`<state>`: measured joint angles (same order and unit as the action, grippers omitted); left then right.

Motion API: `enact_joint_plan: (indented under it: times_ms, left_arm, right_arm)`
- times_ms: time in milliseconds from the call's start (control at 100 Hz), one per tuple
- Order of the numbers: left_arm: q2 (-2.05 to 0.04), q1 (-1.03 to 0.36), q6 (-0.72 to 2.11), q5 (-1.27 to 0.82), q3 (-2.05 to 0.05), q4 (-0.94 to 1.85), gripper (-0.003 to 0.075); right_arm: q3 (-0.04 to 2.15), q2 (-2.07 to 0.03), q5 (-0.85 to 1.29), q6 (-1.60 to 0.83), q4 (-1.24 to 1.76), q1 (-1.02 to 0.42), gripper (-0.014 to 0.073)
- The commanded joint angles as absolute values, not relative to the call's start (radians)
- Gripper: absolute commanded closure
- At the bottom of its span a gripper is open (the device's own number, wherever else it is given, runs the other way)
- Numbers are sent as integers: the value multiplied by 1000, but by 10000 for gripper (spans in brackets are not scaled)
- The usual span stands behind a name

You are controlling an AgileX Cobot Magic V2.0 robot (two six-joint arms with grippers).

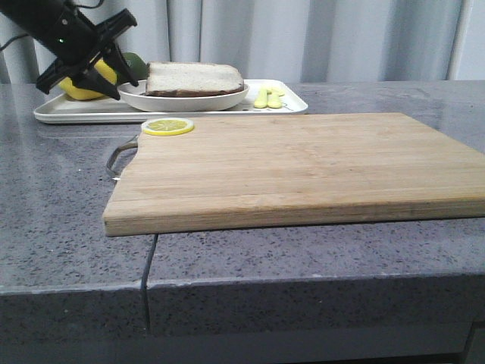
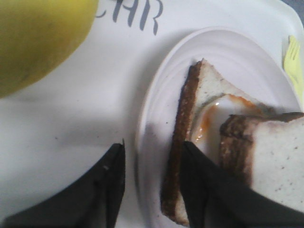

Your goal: Place bread and move sandwich to tray

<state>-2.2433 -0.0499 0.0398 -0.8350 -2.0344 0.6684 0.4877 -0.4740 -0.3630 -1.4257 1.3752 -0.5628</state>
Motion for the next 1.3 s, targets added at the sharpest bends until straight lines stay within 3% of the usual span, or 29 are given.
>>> enact_joint_plan:
  times_ms: [0, 180, 630, 1030, 1290]
  left_arm:
    - [-2172, -45, 32, -835, -2095, 676, 456]
    - [-2172, -43, -38, -914, -2160, 533, 456]
    - [-2136, -35, -47, -1139, -2407, 542, 456]
    - [-1840, -44, -28, -1124, -2507, 366, 456]
    - [-1614, -103, 79, -1139, -2362, 250, 456]
  right_arm:
    - [514, -473, -384, -1435, 1353, -558, 390]
    - [514, -473, -388, -1435, 1353, -558, 390]
    - [514, -473, -416, -1435, 1353, -558, 390]
    - [514, -473, -416, -1435, 1353, -558, 390]
    - [514, -473, -416, -1435, 1354, -558, 390]
